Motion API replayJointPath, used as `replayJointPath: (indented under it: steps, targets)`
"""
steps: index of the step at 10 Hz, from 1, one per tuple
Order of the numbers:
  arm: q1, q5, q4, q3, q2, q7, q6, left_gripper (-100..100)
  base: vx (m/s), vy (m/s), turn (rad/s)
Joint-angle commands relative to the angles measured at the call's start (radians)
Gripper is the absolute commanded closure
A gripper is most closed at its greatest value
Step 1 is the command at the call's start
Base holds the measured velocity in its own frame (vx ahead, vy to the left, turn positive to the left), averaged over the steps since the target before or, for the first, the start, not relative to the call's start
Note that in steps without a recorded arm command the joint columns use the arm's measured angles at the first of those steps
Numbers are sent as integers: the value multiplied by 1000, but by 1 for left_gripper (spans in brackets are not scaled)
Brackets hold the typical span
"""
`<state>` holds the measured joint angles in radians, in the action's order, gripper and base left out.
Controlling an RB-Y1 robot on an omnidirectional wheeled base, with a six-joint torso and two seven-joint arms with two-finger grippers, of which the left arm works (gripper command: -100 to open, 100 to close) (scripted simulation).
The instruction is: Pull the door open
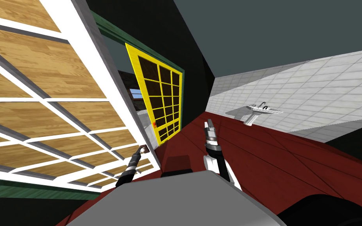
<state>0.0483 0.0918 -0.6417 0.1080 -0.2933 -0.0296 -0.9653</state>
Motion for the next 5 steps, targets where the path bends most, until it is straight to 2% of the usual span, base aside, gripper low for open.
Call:
replayJointPath:
  steps: [1,3,4,5]
  targets:
    - [-3,5,-4,-13,7,-29,1,100,-28,13,-27]
    - [-9,40,0,-36,2,-96,4,100,-39,21,-54]
    - [-9,40,0,-36,2,-113,4,100,-35,20,-35]
    - [-13,58,2,-48,0,-146,5,100,-39,19,-34]
